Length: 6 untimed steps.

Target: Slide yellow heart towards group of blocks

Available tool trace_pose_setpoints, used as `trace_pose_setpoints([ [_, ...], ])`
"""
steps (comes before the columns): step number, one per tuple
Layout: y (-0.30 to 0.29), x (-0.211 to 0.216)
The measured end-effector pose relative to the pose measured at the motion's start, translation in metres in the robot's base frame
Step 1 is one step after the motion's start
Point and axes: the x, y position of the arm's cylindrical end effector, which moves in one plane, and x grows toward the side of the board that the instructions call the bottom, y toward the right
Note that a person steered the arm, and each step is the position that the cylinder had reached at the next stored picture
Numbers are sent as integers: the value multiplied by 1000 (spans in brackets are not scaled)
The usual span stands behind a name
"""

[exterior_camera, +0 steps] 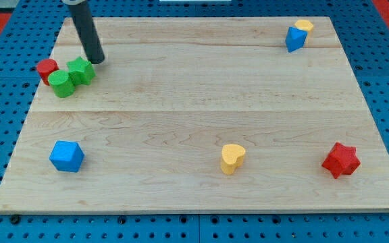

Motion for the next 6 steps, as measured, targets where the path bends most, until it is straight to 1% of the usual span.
trace_pose_setpoints([
  [1,52,8],
  [3,158,99],
  [4,215,133],
  [5,254,189],
  [6,292,226],
])
